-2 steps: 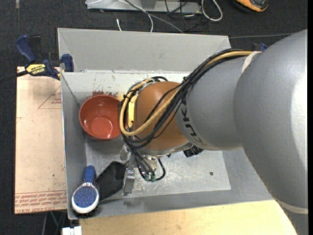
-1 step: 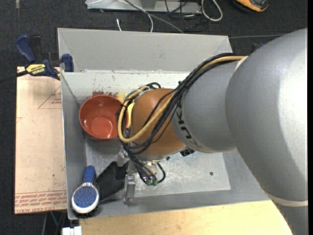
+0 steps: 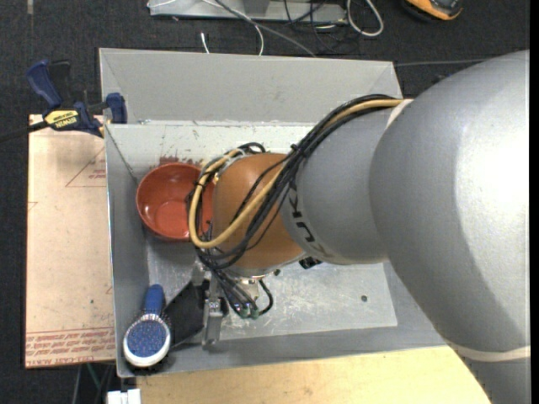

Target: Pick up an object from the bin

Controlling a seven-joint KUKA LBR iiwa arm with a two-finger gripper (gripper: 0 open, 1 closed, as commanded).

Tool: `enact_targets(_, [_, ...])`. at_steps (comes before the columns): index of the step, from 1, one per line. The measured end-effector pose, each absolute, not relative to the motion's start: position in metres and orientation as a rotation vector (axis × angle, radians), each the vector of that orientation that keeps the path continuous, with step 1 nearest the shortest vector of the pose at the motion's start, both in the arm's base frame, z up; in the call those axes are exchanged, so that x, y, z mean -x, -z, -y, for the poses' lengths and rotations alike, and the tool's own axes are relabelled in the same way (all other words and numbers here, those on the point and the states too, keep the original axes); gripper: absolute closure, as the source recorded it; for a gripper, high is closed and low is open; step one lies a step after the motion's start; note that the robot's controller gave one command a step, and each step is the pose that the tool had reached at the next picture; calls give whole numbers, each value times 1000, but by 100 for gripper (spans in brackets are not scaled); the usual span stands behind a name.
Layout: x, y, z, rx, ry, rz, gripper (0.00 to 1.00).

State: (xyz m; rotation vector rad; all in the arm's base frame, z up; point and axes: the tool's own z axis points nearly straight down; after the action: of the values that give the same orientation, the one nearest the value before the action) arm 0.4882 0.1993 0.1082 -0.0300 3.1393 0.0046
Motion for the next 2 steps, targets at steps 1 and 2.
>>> enact_targets(1, [-513, -70, -170, 193, -3, -3132, 0])
enact_targets(2, [-493, -121, -205, 139, -17, -3132, 0])
